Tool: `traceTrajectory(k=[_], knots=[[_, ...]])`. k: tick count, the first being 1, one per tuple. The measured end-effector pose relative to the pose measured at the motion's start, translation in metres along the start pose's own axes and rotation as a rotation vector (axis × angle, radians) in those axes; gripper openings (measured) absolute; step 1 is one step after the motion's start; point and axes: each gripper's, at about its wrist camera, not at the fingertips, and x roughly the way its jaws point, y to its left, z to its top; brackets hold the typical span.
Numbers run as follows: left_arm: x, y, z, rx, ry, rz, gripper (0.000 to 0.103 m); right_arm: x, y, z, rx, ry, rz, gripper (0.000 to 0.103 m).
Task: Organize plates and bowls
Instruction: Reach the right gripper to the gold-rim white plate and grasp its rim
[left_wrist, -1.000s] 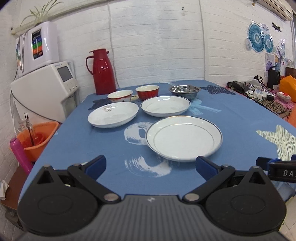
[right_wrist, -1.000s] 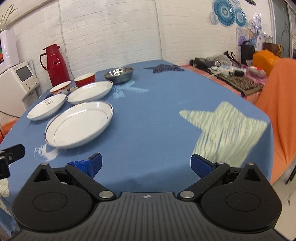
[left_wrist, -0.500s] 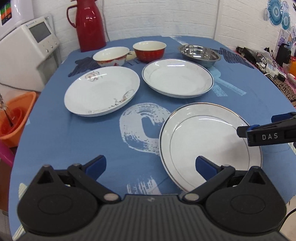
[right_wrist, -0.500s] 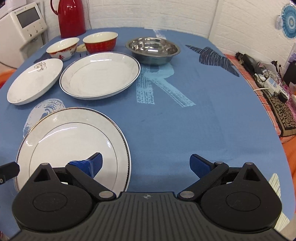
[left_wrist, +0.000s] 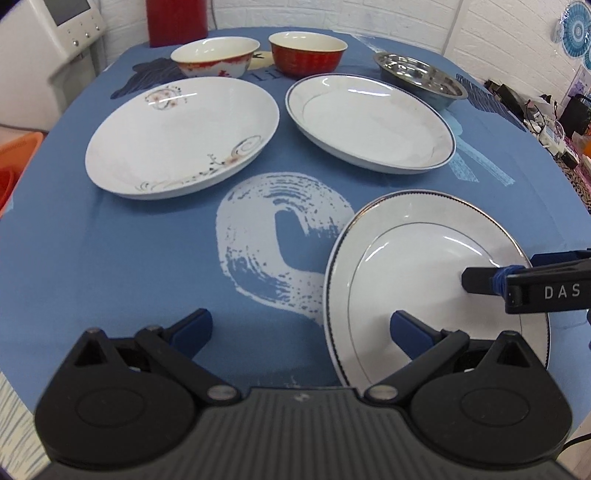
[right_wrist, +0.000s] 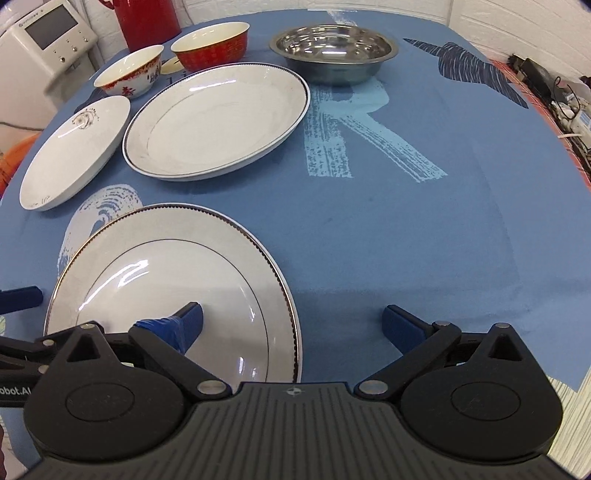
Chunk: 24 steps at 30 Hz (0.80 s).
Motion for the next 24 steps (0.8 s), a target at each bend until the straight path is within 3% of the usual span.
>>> traceTrajectory(k=[7,12,15,16,17,18,19,20,24], knots=[[0.000,0.000,-0.002,0.017,-0.015,0.000,0.102,0.000,0.002,0.001,-0.028,0.059,0.019,0.091],[-0.001,-0.004,-0.006,0.049,-0.027,0.010,0.102,-0.002,0.006,-0.005,-0.078,0.021,0.047,0.087],[-0.001,-0.006,-0.008,0.055,-0.037,0.019,0.101,-0.006,0.007,-0.010,-0.104,-0.003,0.068,0.079],[-0.003,-0.005,-0.008,0.046,-0.047,0.007,0.089,-0.009,0.006,-0.011,-0.107,-0.011,0.075,0.066],[-0.007,-0.005,-0.008,0.044,-0.063,-0.002,0.069,-0.013,0.006,-0.011,-0.108,-0.024,0.093,0.053],[-0.011,-0.006,-0.006,0.044,-0.064,-0.042,0.056,-0.016,0.004,-0.011,-0.094,-0.026,0.126,0.027],[-0.013,-0.007,-0.005,0.043,-0.051,-0.072,0.035,-0.017,0.002,-0.012,-0.080,-0.019,0.130,0.024],[-0.013,-0.009,-0.004,0.039,-0.031,-0.106,0.024,-0.018,0.002,-0.013,-0.084,-0.021,0.134,0.023],[-0.014,-0.013,-0.004,0.013,-0.028,-0.096,0.018,-0.020,-0.004,-0.019,0.006,-0.038,0.172,0.025]])
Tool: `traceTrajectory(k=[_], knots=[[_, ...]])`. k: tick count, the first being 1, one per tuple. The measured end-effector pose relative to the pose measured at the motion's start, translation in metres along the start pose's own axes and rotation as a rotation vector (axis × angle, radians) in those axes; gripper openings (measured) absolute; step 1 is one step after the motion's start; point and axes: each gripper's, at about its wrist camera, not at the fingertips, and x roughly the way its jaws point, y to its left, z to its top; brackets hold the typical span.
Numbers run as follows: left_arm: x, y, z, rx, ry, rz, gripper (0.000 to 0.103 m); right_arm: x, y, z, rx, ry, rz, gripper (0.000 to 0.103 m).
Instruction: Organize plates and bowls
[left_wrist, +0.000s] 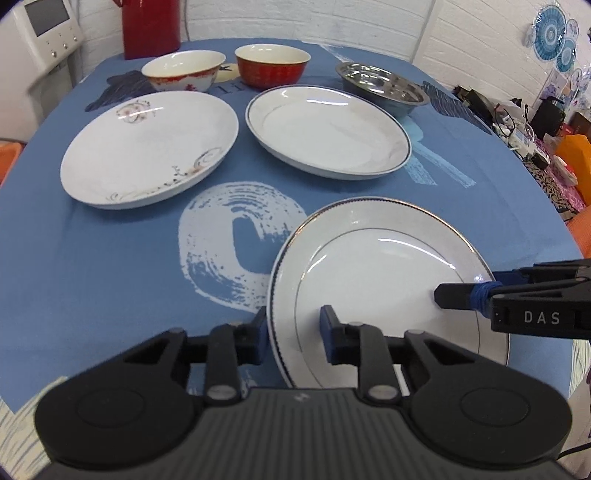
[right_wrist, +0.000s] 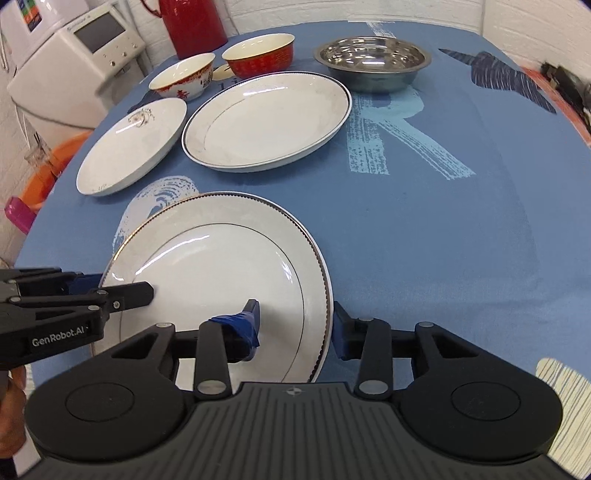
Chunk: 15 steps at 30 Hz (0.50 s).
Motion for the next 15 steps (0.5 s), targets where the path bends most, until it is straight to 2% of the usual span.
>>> traceTrajectory(k=[3,8,10,15], knots=[[-0.007,0.009,0.003,-0.030,0.008,-0.007,0.018,-0.002,0.000,-0.004,0.063,0.013,0.065,0.029],[-0.029,0.035,-0.002,-0.031,-0.018,0.058,0.018,0.006,0.039,-0.010,0.008,0.028,0.132,0.032],[-0.037,0.054,-0.008,-0.047,-0.019,0.095,0.018,0.012,0.058,-0.010,-0.009,0.043,0.170,0.033],[-0.058,0.102,-0.026,-0.114,-0.008,0.126,0.018,0.024,0.111,-0.011,-0.103,0.100,0.214,0.035]])
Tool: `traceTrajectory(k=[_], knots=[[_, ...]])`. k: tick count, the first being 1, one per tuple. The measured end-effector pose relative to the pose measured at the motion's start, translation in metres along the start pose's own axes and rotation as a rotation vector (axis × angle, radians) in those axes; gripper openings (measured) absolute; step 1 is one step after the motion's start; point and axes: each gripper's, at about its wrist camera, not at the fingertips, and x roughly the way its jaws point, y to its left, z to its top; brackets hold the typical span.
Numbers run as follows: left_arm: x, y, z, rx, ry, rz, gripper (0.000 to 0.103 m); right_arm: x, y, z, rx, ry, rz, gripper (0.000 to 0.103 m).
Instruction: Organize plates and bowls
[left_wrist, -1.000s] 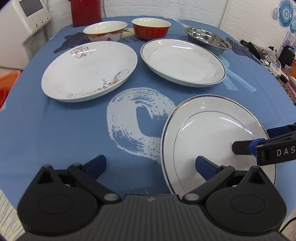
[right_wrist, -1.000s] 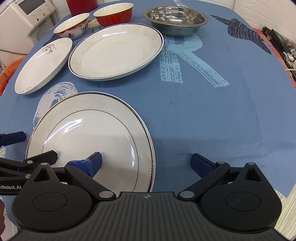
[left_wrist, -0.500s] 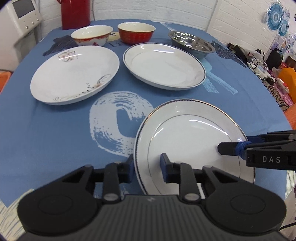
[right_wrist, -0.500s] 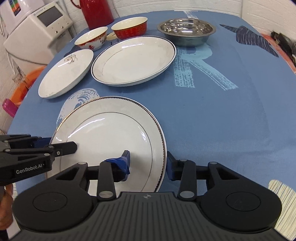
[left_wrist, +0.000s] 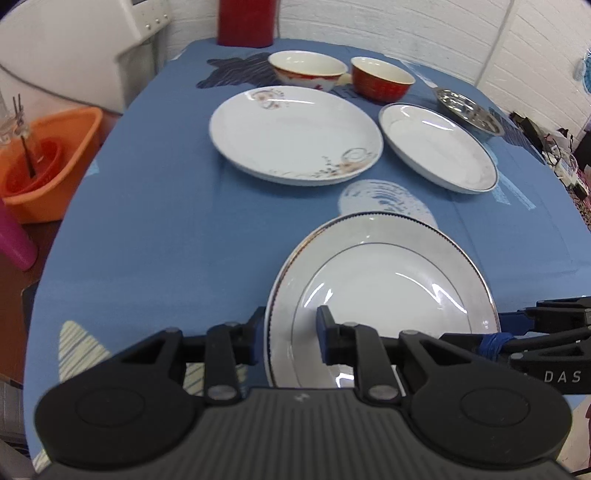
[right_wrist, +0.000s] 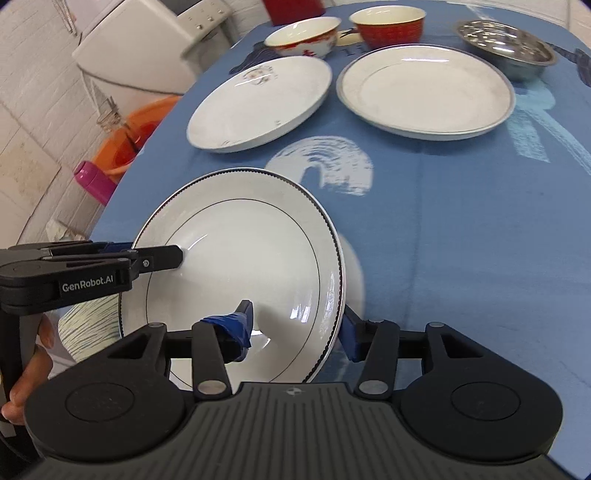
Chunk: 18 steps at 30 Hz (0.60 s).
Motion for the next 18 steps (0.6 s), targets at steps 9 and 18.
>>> traceTrajectory(k=[9,18], knots=[[-0.002,0.034,-0.010,-0.038,-0.034,0.035,0.019,0.022,0.038,0.006,-0.098,0.041,0.000,0.039],[0.004,0.034,-0.009,-0.047,-0.045,0.014,0.023,0.019,0.038,0.006,-0.108,0.033,-0.018,0.042]])
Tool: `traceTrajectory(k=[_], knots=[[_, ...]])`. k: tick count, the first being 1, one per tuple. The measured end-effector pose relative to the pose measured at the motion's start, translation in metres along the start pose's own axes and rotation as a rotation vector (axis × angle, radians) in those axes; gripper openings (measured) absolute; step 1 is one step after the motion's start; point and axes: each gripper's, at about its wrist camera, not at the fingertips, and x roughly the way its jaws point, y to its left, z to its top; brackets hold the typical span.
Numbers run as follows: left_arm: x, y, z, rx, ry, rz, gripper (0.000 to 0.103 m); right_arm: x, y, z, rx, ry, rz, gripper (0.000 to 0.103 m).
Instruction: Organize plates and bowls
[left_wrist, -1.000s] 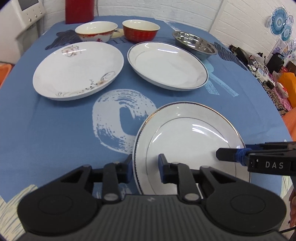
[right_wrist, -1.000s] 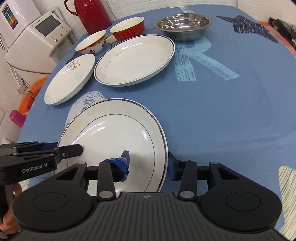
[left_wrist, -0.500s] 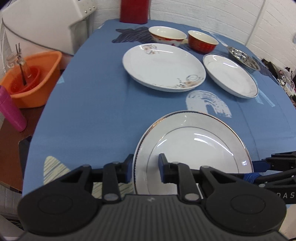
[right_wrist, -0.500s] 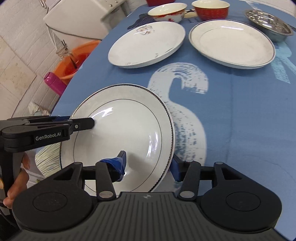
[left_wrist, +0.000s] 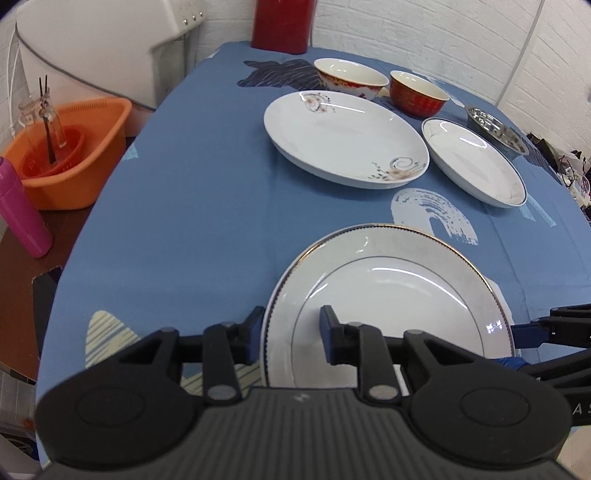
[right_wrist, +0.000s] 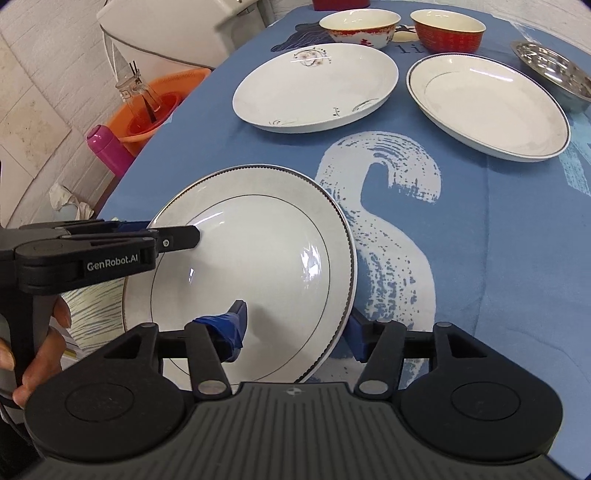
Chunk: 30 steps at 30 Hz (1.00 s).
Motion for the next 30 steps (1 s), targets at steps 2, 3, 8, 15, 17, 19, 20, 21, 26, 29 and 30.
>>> traceTrajectory(k=[2,3,8,15,17,19,20,21,26,29,30], knots=[[-0.001,0.002,0.000,0.006,0.006,-0.012,0.030,-0.001,-0.004,0.001,0.008,0.000,0.018,0.042],[-0.002,0.004,0.000,-0.001,0.007,-0.030,0.038,-0.002,-0.009,0.001,0.020,-0.002,0.041,0.042],[-0.020,0.022,0.013,-0.043,-0.058,-0.023,0.055,-0.032,-0.031,0.008,0.035,-0.091,-0.020,0.042],[-0.023,0.034,0.077,-0.065,-0.097,0.000,0.055,-0.071,-0.038,0.089,0.010,-0.209,-0.262,0.042],[-0.020,0.038,0.098,-0.080,-0.102,-0.018,0.057,-0.093,-0.026,0.116,-0.082,-0.383,-0.248,0.043],[-0.014,0.041,0.116,-0.095,-0.104,-0.024,0.058,-0.094,-0.019,0.136,-0.193,-0.507,-0.234,0.046],[-0.010,0.041,0.125,-0.096,-0.100,-0.020,0.060,-0.083,-0.018,0.148,-0.237,-0.483,-0.224,0.046],[-0.004,0.041,0.132,-0.093,-0.096,-0.015,0.061,-0.064,-0.021,0.165,-0.251,-0.384,-0.223,0.046],[0.035,0.045,0.153,-0.078,-0.025,0.011,0.063,0.015,-0.051,0.210,-0.165,-0.137,-0.150,0.047],[0.058,0.046,0.157,-0.068,0.014,0.009,0.063,0.050,-0.054,0.222,-0.189,-0.060,-0.204,0.047],[0.064,0.045,0.158,-0.068,0.027,-0.001,0.063,0.058,-0.054,0.224,-0.188,-0.040,-0.191,0.047]])
